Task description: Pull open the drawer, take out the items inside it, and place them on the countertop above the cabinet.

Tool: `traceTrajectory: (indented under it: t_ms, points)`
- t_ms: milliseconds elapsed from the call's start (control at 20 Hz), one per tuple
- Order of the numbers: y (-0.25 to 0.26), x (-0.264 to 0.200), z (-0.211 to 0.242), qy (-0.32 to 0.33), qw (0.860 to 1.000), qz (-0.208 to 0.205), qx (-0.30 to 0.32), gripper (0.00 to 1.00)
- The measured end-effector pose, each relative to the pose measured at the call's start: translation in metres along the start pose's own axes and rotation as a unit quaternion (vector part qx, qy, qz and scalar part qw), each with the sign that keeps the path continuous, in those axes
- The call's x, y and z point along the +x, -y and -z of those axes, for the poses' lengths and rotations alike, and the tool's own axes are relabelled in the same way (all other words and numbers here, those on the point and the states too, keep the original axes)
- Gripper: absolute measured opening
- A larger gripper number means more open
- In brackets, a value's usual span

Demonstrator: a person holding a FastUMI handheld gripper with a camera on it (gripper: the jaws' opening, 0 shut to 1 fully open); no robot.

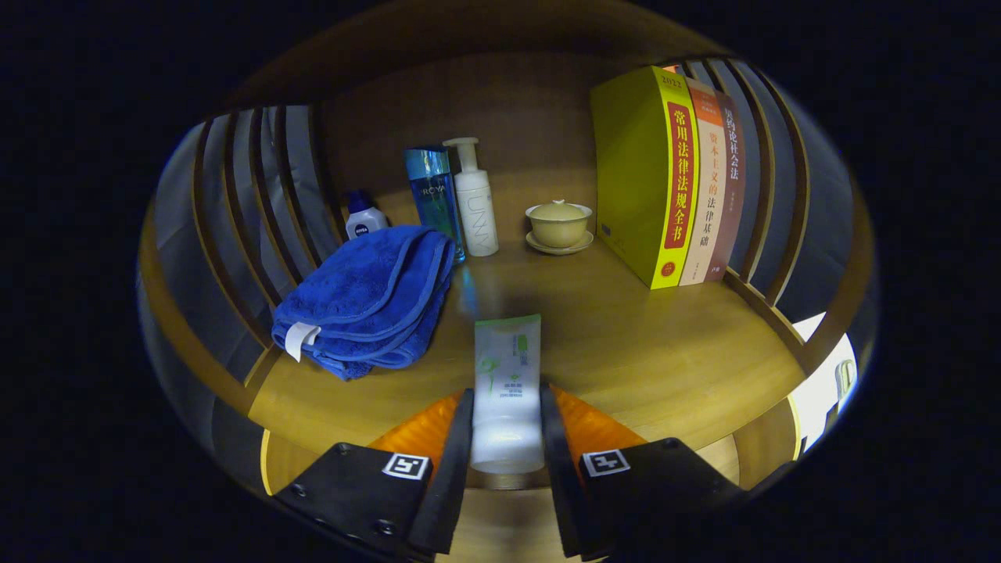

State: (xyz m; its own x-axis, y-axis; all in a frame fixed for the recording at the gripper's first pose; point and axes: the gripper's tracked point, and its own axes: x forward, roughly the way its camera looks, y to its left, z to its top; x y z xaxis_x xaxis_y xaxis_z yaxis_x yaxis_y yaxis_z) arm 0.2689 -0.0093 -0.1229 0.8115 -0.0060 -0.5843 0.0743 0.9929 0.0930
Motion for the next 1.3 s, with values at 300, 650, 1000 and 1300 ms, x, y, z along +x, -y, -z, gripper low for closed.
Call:
traceTrajectory:
  t_ms: [300,650,1000,1300]
  points:
    - [0.0,-0.013,-0.009,0.02,1.0,-0.01,0.006,0.83]
    - [-0.006,-0.052,-0.02,0.061,0.998,-0.02,-0.006,0.99]
    - [-0.027,-0.117,-0.011,0.105,0.993,-0.051,-0.017,0.99]
    - [-0.037,-0.166,0.006,0.132,0.989,-0.068,-0.02,0.99]
